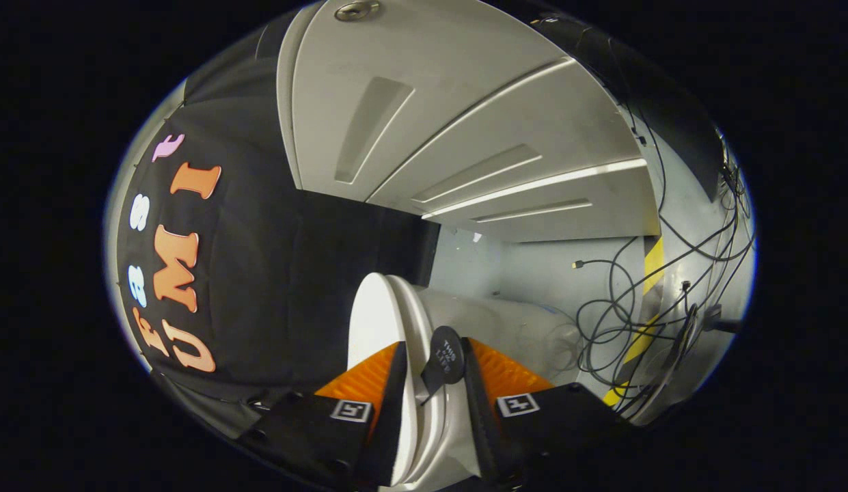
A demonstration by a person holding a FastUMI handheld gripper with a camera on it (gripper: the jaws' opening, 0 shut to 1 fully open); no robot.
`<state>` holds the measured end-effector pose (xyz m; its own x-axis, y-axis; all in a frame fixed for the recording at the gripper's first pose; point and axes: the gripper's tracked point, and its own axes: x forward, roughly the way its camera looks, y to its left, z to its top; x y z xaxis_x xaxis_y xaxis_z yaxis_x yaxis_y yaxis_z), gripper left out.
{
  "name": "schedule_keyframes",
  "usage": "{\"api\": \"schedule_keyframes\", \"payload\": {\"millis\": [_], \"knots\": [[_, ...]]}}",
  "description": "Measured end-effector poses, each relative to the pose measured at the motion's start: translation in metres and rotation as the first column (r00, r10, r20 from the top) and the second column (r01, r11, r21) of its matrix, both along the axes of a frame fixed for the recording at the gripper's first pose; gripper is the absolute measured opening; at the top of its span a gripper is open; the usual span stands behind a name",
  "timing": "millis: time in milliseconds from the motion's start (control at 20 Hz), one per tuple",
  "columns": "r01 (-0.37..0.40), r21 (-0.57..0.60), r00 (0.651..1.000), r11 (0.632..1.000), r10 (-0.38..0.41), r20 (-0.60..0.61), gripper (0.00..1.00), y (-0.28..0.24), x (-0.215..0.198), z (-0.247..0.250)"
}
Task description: Open the toilet lid.
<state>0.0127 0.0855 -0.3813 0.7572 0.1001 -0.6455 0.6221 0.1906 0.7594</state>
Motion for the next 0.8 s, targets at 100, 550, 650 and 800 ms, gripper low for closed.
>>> {"api": "schedule_keyframes", "payload": {"millis": [100, 550, 650, 800], "knots": [[0.020, 0.005, 1.000, 1.000, -0.019, -0.011, 0.37, -0.004, 0.001, -0.005], [0.058, 0.132, 0.996, 0.990, -0.067, 0.060, 0.10, -0.008, 0.006, 0.002], [0.068, 0.138, 0.996, 0.988, -0.077, 0.055, 0.10, -0.008, 0.006, 0.001], [0.058, 0.129, 0.995, 0.990, -0.067, 0.067, 0.10, -0.006, 0.008, 0.006]]}}
